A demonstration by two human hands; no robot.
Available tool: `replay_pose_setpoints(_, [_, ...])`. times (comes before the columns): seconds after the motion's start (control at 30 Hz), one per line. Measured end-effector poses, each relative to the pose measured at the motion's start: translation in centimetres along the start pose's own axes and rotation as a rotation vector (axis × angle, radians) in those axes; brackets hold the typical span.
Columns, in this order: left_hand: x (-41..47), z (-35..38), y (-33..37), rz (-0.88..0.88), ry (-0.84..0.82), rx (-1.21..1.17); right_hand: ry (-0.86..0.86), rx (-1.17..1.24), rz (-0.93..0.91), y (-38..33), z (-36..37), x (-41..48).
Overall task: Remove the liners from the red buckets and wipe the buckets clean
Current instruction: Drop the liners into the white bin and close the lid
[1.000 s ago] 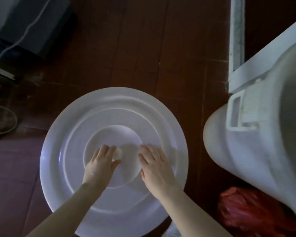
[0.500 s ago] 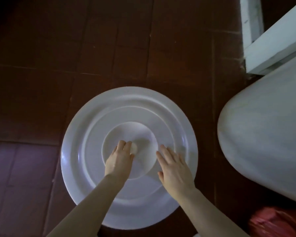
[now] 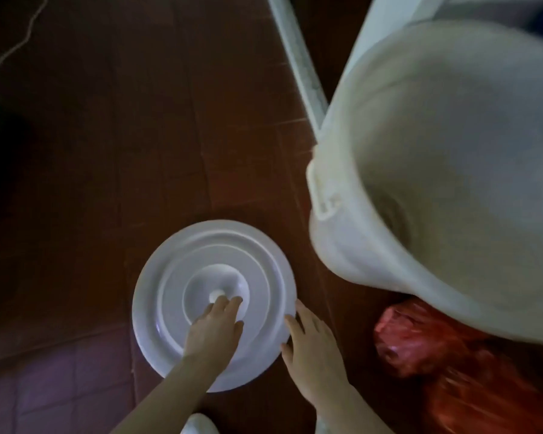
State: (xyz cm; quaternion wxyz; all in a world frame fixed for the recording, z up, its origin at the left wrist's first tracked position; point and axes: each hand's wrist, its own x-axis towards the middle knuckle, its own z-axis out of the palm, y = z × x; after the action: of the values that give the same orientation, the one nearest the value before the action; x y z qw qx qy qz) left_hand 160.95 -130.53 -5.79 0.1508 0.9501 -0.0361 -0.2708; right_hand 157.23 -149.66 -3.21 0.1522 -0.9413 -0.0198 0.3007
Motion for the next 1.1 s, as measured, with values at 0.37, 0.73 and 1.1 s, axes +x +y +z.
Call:
replay_pose_setpoints(0.37, [-8.0,-3.4,20.8,0.481,-0.225,0.221,0.190,0.263,0.445,12.3,-7.8,-18.9])
replay_pose_setpoints(0.73, [-5.8,5.0,39.4,0.652,-0.316,0.378,0.162,0.375,0.792,31.5,-5.7,-28.4])
replay_pose_setpoints(1.1, [4.8,18.3,47.2,0.664,-0.402,0.590,0.118,0.563,0.923,45.0,1.8,-21.9])
